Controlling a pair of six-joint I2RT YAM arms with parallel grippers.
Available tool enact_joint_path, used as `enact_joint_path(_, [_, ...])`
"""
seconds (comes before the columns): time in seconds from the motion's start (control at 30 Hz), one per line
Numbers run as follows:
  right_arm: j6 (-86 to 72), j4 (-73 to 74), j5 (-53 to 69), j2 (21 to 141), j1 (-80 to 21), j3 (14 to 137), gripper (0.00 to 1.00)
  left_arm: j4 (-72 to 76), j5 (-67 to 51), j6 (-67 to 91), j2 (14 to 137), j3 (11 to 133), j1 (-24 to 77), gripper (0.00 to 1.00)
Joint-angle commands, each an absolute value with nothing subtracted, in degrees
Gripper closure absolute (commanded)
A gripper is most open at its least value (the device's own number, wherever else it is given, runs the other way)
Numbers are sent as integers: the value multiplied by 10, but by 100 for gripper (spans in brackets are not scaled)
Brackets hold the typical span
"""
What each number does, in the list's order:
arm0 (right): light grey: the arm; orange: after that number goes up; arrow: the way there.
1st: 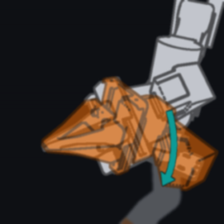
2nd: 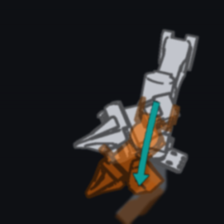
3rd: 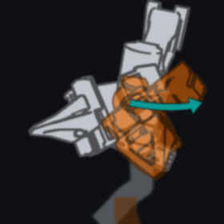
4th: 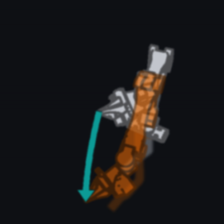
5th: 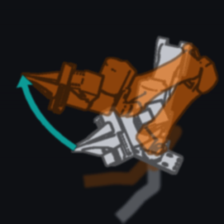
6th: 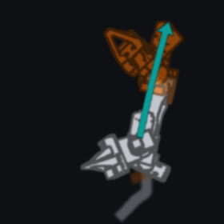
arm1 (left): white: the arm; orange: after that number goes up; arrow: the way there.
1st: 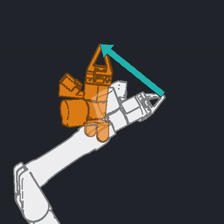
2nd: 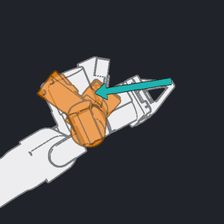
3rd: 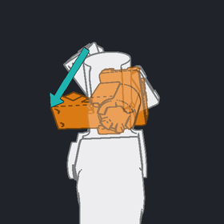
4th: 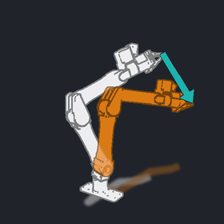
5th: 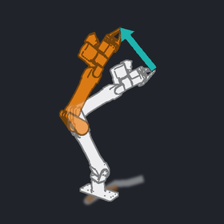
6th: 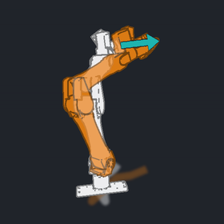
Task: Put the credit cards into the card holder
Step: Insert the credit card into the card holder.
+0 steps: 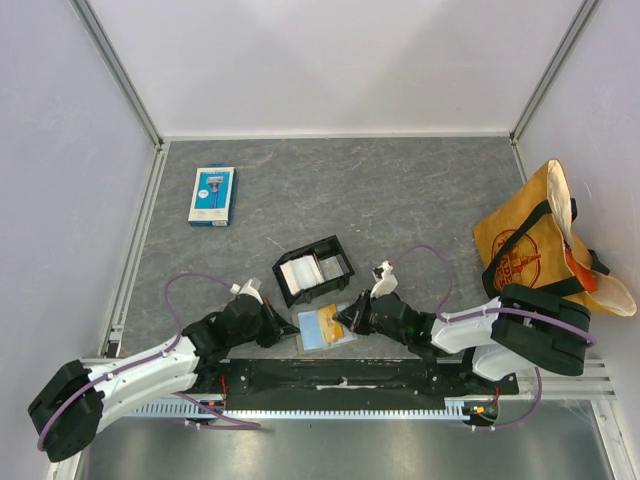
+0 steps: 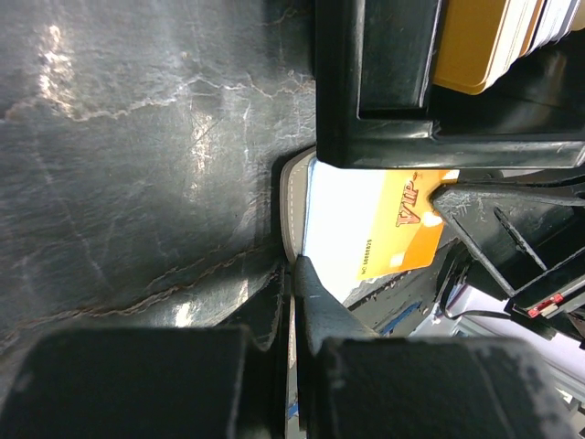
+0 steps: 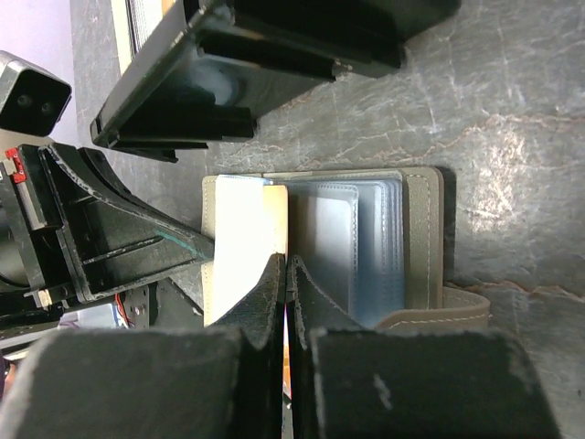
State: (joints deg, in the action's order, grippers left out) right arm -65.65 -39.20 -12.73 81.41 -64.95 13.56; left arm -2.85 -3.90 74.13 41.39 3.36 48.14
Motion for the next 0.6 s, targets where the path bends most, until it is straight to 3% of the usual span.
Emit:
enact_joint_path(0.0, [-629,-381,-131,823,-633,157,100,-24,-29,715,418,28,483,98])
enact_joint_path(0.23, [-645,-420,-89,858,-639,158,100,-21,-31,718,416,25,483,98])
enact_joint_path(0.57, [-683,-273,-134,831,-704,207,100,-20,-24,728,397,23,483,98])
